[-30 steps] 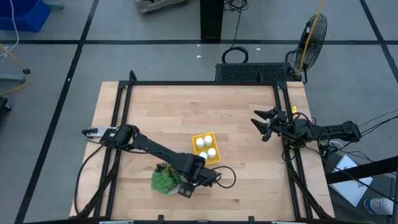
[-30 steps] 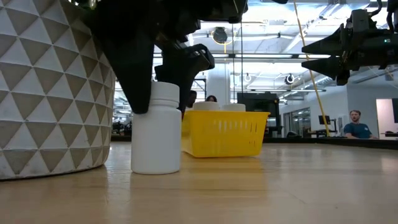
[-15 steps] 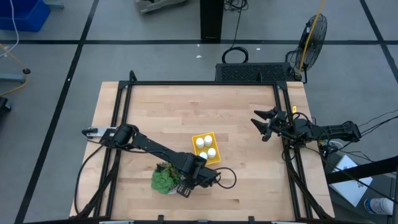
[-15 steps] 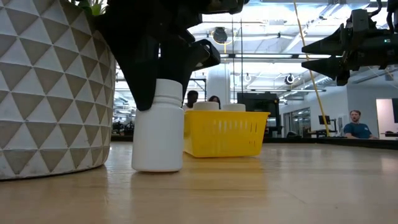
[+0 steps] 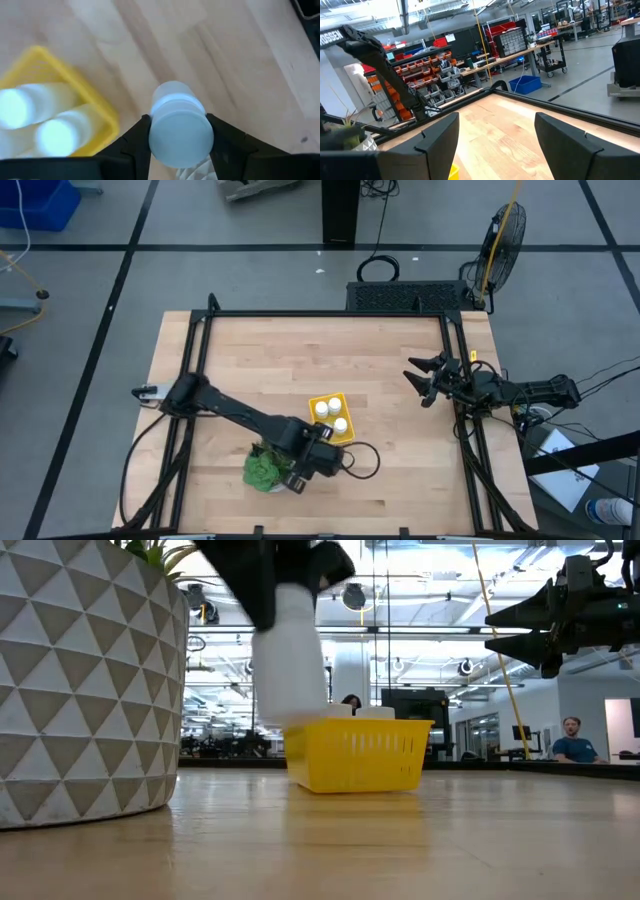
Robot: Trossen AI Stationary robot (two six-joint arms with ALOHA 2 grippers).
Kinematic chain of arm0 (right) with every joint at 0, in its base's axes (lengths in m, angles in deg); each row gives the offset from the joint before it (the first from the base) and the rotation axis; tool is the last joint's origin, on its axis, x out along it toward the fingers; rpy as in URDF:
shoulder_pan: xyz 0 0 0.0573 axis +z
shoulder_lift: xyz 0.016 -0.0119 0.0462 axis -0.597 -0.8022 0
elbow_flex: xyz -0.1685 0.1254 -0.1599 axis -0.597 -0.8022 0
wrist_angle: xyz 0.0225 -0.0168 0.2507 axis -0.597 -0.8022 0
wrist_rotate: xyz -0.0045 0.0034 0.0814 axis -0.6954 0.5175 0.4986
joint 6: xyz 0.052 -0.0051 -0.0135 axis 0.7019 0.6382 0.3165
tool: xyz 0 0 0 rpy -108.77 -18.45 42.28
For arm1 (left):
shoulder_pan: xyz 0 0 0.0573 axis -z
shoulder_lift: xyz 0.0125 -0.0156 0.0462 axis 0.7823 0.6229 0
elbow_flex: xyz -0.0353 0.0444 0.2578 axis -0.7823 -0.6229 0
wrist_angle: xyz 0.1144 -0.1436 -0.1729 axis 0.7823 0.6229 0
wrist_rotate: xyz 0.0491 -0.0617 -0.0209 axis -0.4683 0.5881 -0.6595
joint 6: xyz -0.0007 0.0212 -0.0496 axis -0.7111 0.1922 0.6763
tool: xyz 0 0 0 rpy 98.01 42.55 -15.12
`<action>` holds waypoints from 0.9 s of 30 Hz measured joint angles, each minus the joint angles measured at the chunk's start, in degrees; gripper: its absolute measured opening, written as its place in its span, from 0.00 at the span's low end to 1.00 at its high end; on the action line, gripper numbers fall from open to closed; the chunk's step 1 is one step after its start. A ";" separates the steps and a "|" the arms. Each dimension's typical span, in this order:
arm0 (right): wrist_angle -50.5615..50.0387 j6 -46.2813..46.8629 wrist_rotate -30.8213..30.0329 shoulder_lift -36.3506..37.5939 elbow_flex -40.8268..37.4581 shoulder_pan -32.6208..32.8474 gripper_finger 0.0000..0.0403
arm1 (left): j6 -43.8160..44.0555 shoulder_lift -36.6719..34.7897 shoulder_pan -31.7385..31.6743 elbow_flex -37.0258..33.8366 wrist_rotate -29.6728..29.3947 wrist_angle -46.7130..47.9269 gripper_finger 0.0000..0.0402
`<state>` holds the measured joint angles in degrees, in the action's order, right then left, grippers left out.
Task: Pick and place pill bottles into a basket
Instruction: Put the white pill bottle into the yellow bin
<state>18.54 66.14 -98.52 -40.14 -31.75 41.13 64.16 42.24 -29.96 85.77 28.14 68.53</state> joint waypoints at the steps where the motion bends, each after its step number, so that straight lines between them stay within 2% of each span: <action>1: 0.00 0.15 -0.02 0.00 0.00 0.02 0.62 | -0.14 -0.91 -0.12 0.00 -0.97 -0.02 0.40; 7: -0.01 0.20 0.00 0.00 0.00 0.00 0.62 | -0.54 -7.50 -2.00 0.04 -10.36 1.08 0.40; 10: 0.00 0.20 0.00 0.00 0.00 0.02 0.62 | -0.79 -9.84 -4.05 0.04 -12.29 1.45 0.40; 16: -0.03 0.20 0.00 0.00 0.00 0.00 0.62 | -3.13 -11.44 -8.86 0.04 -12.15 3.15 0.40; 27: -0.11 0.18 0.00 0.00 0.00 0.00 0.62 | -7.74 -11.33 -15.35 0.04 -6.39 2.89 0.40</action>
<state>18.43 66.32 -98.52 -40.14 -31.75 41.13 56.43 30.92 -45.31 85.82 21.75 71.42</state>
